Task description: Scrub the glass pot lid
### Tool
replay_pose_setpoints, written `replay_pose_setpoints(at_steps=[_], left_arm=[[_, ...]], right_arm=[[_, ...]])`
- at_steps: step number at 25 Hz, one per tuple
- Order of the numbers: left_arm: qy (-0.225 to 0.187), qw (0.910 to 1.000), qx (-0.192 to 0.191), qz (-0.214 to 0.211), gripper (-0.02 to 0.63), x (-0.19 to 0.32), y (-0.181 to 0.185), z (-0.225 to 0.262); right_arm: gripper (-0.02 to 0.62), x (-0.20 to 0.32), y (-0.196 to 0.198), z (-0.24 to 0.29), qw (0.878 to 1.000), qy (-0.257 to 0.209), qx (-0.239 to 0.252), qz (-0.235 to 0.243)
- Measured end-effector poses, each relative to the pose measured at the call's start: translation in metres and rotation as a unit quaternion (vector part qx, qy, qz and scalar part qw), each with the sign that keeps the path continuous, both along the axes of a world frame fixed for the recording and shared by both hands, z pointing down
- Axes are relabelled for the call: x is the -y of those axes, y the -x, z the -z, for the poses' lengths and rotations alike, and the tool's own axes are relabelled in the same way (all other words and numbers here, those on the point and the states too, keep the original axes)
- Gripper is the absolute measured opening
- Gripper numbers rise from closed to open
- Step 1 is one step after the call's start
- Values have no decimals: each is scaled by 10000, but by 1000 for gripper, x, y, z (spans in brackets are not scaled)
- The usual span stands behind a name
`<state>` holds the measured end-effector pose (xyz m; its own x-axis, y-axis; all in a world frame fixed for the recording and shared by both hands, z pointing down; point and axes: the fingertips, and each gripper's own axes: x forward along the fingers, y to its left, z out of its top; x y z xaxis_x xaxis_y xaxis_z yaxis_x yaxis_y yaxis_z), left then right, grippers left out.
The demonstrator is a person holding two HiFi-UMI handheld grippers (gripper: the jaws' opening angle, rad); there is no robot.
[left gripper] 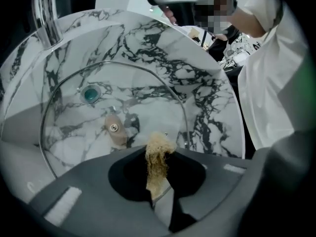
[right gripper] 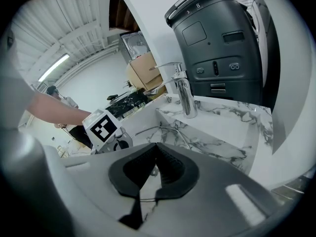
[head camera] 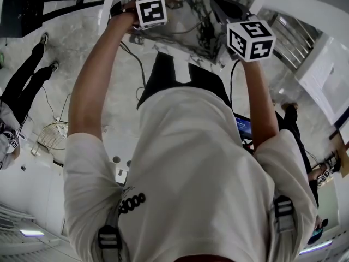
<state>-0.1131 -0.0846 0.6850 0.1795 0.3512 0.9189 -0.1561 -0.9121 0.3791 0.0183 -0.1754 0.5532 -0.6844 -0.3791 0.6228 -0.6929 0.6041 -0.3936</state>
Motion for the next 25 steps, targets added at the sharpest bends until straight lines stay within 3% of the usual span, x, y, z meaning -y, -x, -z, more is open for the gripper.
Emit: replay_pose_setpoints(at_steps=[3, 11, 17, 25], left_arm=[[61, 9991, 365, 199, 54, 8, 16, -1], [-328, 9938, 917, 541, 52, 41, 39, -4], [-1079, 9885, 908, 545, 53, 77, 43, -15], [-1987, 9718, 998, 792, 52, 119, 39, -16]], right_arm=[[3, -1, -2, -1, 10000, -7, -12, -13], [3, -3, -10, -2, 9999, 13, -27, -144], [3, 0, -9, -4, 9998, 40, -8, -198], [3, 9, -8, -3, 9995, 5, 12, -303]])
